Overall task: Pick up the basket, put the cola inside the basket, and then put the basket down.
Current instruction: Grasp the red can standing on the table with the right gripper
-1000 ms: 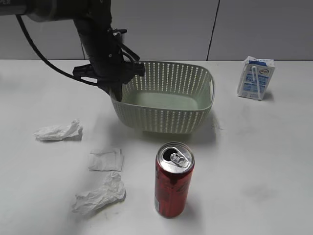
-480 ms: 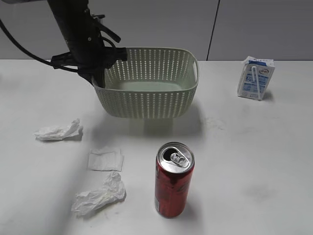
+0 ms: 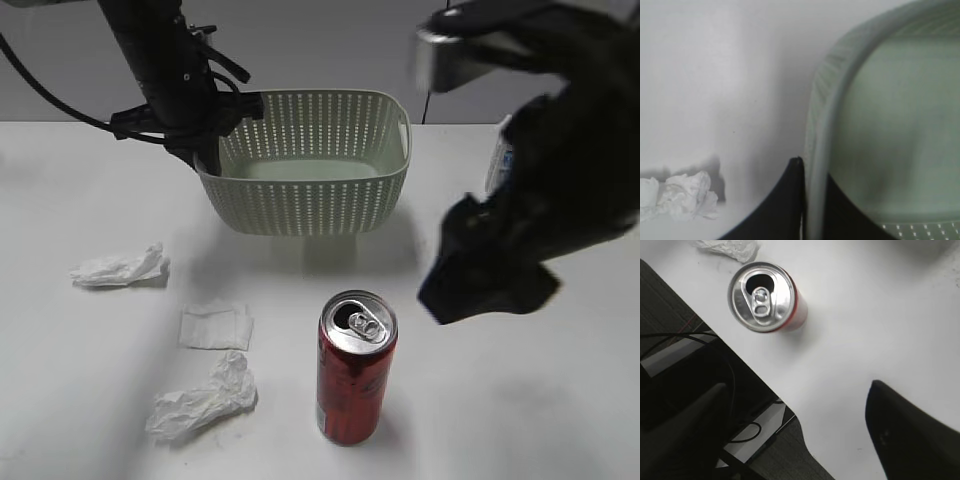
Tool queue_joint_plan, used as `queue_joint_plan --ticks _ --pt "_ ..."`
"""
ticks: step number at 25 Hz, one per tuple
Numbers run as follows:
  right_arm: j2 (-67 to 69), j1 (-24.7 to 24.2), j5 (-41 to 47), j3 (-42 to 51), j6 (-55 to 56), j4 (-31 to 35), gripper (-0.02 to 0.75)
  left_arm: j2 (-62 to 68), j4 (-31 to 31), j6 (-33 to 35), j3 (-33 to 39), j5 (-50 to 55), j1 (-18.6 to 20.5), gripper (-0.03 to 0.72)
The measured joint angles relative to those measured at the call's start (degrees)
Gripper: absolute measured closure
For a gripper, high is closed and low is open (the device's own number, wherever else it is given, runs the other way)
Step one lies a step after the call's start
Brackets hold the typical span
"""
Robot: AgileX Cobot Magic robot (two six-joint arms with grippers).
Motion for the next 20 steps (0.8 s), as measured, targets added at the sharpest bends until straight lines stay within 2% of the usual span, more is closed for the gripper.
queue_joint_plan --ticks 3,10,20 --pt "6.92 2.08 -1.81 -2.99 5.88 1.0 0.066 0.0 0.05 0.0 0.0 -0.12 0.0 0.691" --pt "16.09 2.16 -3.19 -7.83 19.83 1.78 0.062 0.0 0.64 0.0 0.0 -0.54 0.0 0.691" --pt "23.21 3.4 -3.62 -8.08 23.72 4.0 0.062 0.0 1.23 0.0 0.0 -0.76 0.0 0.691"
